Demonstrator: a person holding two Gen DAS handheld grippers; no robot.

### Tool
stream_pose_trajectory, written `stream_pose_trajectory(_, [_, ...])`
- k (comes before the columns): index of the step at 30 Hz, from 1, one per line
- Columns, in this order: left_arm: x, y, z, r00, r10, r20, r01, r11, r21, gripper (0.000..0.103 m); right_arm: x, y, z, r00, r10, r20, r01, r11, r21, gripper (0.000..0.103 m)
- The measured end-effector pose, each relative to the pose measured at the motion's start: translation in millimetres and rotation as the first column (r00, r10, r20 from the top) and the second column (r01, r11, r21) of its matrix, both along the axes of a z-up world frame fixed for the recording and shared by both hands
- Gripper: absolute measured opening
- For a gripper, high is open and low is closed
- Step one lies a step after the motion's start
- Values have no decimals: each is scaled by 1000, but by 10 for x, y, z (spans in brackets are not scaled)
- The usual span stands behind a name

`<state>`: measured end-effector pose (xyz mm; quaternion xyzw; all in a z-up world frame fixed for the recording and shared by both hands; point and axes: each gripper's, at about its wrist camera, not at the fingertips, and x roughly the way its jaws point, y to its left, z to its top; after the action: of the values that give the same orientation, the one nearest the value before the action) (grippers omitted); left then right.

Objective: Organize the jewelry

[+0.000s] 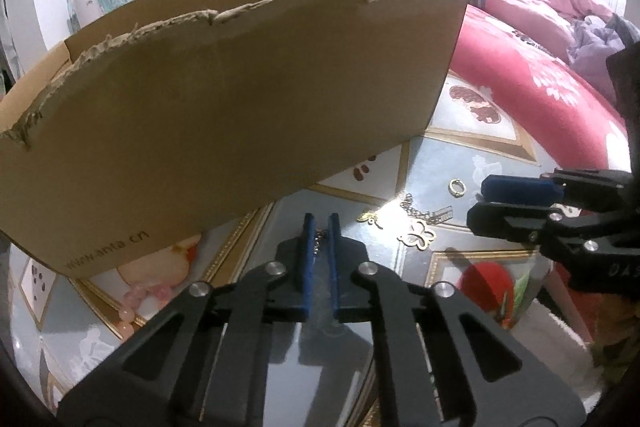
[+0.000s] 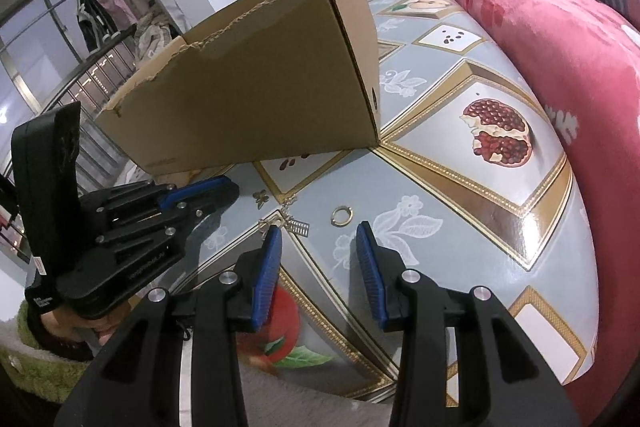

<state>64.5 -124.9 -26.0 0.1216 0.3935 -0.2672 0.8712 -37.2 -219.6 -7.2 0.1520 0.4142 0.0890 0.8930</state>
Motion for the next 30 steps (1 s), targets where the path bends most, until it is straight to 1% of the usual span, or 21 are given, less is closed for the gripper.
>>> stream_pose_trajectory(6, [-25, -48, -4, 999, -9, 31, 9, 1000, 28, 3, -14, 1, 12, 1000, -8, 6, 8, 1000, -15, 38])
stream_pose_trajectory(8, [-8, -34, 12, 1000, -8, 19, 8, 1000, 11, 0, -26, -2, 25, 1000, -12, 11, 12, 999, -31, 38])
stream_pose_trajectory(13, [11, 52, 104, 1000, -3, 5, 3, 999, -32, 0, -39, -33, 70, 999, -19, 32, 22, 997, -78, 38])
stream_pose_trajectory(15, [11, 95, 153, 1000, 4, 6, -3, 999, -48, 0, -24, -39, 78, 999, -15, 38, 19, 995, -101, 33])
stream_pose_trajectory(16, [10, 117, 185, 1000, 8, 8, -7, 998, -57, 0, -22, -29, 79, 999, -9, 40, 13, 994, -112, 32])
stream_pose_trajectory(20, [3, 217, 330, 1000, 18, 19, -16, 995, -97, 0, 14, 30, 74, 997, 54, 59, -42, 983, -178, 27])
stream_pose_trajectory(24, [-6, 299, 432, 999, 28, 34, -24, 993, -114, 0, 49, 62, 31, 991, 120, 59, -104, 969, -222, 26])
stream_pose_trajectory(30, [15, 387, 469, 999, 40, 24, -37, 991, -126, 0, 79, 107, 8, 976, 212, 58, -188, 941, -281, 26])
